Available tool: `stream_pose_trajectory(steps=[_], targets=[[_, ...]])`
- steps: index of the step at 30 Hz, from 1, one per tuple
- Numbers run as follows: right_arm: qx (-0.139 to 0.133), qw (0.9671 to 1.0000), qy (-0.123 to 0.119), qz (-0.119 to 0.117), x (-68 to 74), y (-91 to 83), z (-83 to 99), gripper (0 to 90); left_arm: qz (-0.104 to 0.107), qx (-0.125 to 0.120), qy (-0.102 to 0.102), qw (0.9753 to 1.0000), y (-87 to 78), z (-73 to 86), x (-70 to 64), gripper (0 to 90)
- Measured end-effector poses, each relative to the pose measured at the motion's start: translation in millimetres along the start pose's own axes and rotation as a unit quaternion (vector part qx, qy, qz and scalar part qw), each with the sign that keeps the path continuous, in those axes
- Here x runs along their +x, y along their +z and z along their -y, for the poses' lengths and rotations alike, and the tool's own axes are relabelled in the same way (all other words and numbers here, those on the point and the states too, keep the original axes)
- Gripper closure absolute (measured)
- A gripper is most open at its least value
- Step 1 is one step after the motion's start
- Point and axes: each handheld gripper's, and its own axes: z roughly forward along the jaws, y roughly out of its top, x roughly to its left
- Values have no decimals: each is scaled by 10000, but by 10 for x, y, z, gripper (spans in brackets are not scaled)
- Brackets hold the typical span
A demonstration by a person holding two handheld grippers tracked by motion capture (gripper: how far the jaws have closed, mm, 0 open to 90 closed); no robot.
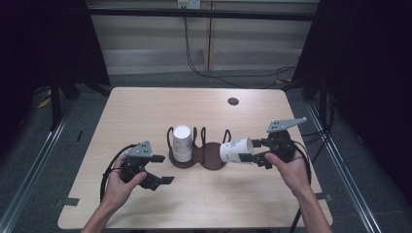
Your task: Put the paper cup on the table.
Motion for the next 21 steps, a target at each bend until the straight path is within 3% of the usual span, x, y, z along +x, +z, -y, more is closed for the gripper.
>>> stream_pose_trajectory(steps=[8,16,21], targets=[[0,10000,40,38,-27,-98,-18,314,-1,-14,-8,10000,-19,8,5,162],[367,9991,57,212,-78,-195,-18,315,-32,-16,-15,10000,-23,9,10,162],[722,9962,153,464,-163,-216,-51,315,-28,-27,-13,10000,-39,13,18,162]])
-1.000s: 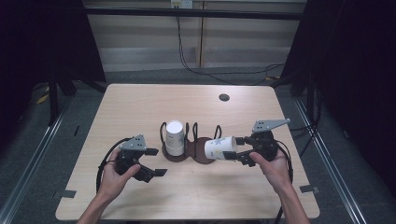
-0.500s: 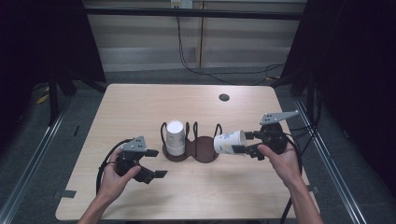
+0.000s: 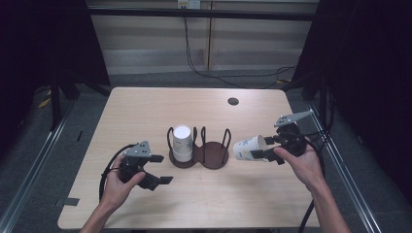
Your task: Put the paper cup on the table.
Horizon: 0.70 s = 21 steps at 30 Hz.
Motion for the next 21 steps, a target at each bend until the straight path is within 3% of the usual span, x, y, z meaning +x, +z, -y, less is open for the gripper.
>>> stream_pose_trajectory(steps=[9,12,19,21], targets=[[452,9984,88,316,-134,53,-66,313,-12,-9,-12,10000,-24,7,13,162],[754,9960,91,461,-177,100,-100,313,-19,-29,-14,10000,-32,9,18,162],[1063,9923,186,604,-243,154,-148,311,-29,-1,-13,10000,-33,23,34,162],[1230,9897,172,718,-260,171,-166,310,-37,25,24,10000,-30,27,33,161]])
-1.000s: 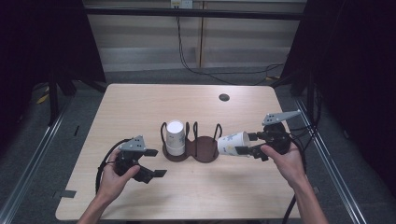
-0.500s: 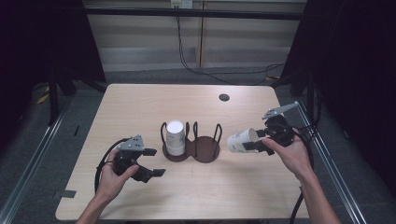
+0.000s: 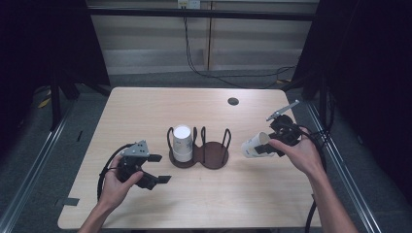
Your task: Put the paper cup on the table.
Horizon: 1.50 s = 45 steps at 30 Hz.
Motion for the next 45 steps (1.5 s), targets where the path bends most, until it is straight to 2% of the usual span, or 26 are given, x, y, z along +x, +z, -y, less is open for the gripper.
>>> stream_pose_trajectory(steps=[2,3,7,13,17,20,21,24,25,30,38,39,45], targets=[[105,9999,-7,43,-18,14,-19,308,17,-13,-32,10000,9,2,1,161],[269,9996,-21,123,-28,34,-42,303,6,6,-19,10000,17,1,5,161],[455,9987,-18,225,-36,82,-79,299,6,17,-26,10000,29,3,-1,161],[931,9946,-112,441,-58,216,-177,295,22,73,-6,10000,50,8,-6,161],[1014,9937,-85,468,-60,243,-214,289,37,67,-14,10000,49,10,-1,161],[1191,9915,-74,524,-68,293,-252,286,89,27,-39,9999,40,11,6,161],[1300,9897,-113,597,-90,343,-273,284,62,33,-48,10000,42,12,6,161],[1356,9889,-83,597,-113,374,-285,282,75,50,-42,10000,45,20,15,161],[1454,9875,-48,614,-136,409,-295,279,54,46,-60,10000,48,24,16,161],[1622,9845,10,670,-172,476,-302,275,52,53,-51,10000,43,26,20,161],[1789,9810,-11,749,-188,589,-332,263,54,96,-41,9999,53,31,21,161],[1839,9798,-8,781,-191,620,-337,257,59,96,-42,9999,56,31,19,161],[1823,9795,-26,854,-186,652,-356,239,69,71,-57,9999,54,35,23,161]])
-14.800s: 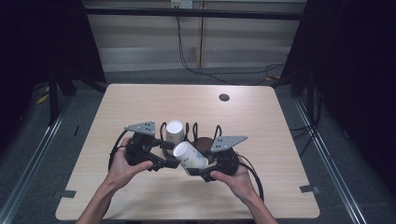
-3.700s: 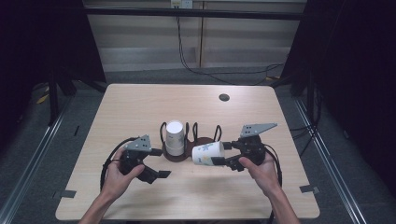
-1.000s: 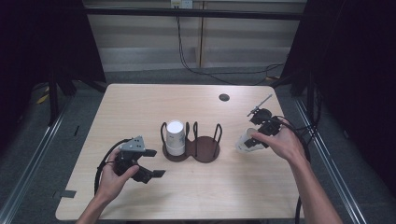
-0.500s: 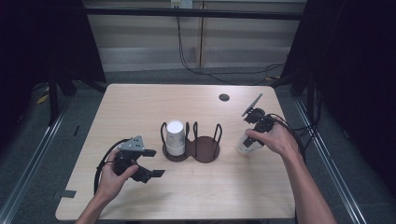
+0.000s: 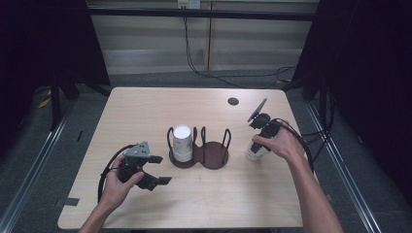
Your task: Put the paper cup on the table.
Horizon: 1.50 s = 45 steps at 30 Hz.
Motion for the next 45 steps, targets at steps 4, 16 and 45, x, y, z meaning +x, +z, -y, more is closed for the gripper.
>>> stream_pose_trajectory(steps=[4,16,45], targets=[[-54,10000,58,-1,-5,16,-10,220,-4,24,15,10000,-4,-2,-2,161],[-197,9995,155,-214,-12,52,16,165,6,29,18,10000,-6,-1,-1,161],[-1936,9767,717,-591,-79,-236,324,140,-49,52,-3,10000,-25,6,-26,161]])
